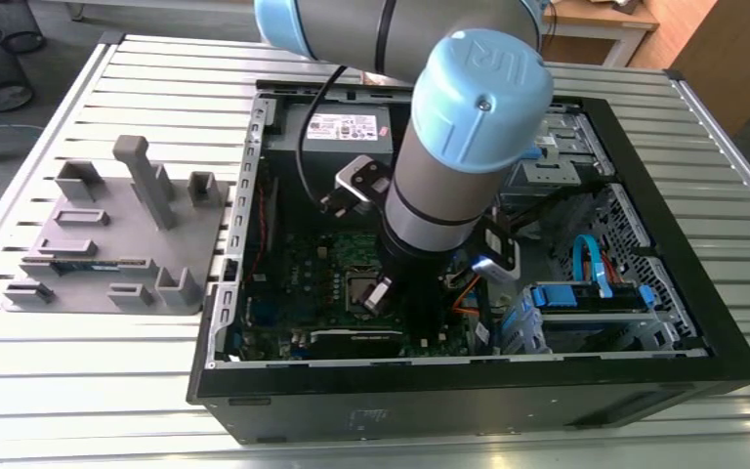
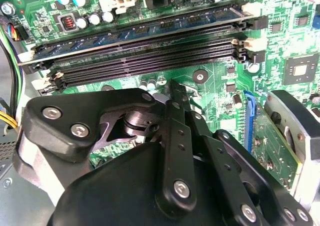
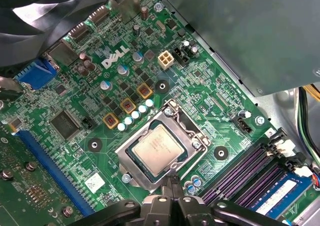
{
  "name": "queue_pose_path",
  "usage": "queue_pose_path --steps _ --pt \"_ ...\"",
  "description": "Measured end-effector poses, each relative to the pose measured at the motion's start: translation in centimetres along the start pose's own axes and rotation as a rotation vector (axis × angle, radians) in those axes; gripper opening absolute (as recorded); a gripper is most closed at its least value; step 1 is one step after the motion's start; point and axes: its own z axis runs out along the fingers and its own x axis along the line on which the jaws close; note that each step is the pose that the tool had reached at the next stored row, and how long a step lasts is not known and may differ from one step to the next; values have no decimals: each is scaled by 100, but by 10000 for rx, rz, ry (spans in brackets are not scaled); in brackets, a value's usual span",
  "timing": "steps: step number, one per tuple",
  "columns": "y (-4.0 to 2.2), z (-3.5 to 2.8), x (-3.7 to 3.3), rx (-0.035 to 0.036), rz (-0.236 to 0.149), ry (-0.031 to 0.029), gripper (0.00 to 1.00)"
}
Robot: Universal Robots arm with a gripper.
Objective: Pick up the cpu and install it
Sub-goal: 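Install the first cpu locking lever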
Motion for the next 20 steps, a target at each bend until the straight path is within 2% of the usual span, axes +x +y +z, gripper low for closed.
queue_pose_path --steps 4,9,20 --pt "-12 1 8 -11 -7 -11 11" --pt "-20 4 10 -53 -26 -58 11" --pt "-29 11 17 -68 -75 -71 11"
